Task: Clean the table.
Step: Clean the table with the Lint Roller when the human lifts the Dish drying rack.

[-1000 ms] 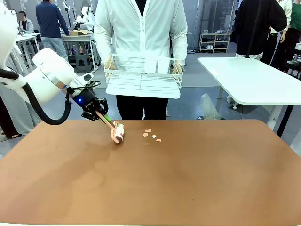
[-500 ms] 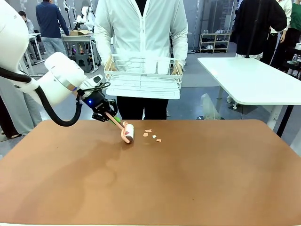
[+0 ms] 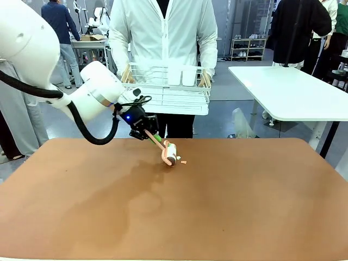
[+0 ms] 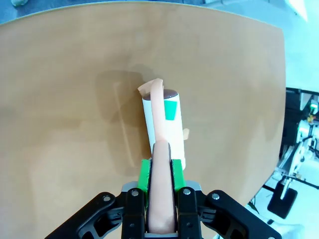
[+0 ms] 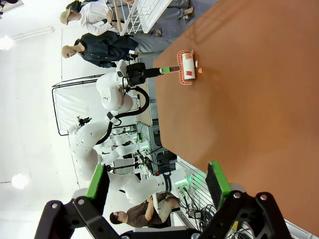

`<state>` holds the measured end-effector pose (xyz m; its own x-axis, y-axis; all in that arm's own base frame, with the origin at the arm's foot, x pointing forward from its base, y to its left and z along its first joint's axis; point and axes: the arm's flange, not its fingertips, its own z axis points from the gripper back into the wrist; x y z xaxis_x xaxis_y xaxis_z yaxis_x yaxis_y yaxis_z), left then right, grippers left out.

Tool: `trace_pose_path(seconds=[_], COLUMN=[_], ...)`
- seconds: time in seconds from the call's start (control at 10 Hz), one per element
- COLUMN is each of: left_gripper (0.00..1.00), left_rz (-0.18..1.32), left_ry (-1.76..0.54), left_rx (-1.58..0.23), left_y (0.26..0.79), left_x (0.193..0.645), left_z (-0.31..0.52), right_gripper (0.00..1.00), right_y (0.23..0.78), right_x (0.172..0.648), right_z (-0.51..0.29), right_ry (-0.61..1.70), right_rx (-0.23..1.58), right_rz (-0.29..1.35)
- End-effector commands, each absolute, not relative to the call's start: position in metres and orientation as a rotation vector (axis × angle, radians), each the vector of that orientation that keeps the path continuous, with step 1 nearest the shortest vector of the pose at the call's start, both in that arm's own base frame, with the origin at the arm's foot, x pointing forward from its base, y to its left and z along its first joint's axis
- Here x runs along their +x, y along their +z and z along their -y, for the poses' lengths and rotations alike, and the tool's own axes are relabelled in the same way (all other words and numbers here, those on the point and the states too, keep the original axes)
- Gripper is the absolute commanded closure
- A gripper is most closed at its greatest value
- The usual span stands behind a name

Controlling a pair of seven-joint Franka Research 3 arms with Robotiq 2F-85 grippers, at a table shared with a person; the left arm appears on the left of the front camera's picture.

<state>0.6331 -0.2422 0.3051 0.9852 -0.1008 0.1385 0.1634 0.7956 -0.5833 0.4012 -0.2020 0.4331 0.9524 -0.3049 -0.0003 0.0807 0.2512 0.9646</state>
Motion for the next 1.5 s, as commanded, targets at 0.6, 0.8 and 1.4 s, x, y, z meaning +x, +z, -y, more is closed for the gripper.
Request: trace_pose_path(seconds=[0.6,0.8,1.4], left_gripper=[0.79,0.79,0.79], left_rz=[-0.101,-0.09,0.1], left_ry=[-0.188,-0.164,-0.174], left_rx=[-0.552,-0.557,-0.502], left_y=[0.235,0.25,0.431], left_x=[0.651,0.652,0.61], left_z=[0.343,0.342,0.331], right_gripper=[0.0,0.0,0.0], right_y=[0.436,0.436,0.436], right_x=[0.4,0.4,0.4], right_z=[0.203,0.203,0.203], right_ry=[-0.263,-0.263,-0.263], right_rx=[1.293,1.293,1.293], right_rz=[0.208,0.208,0.208])
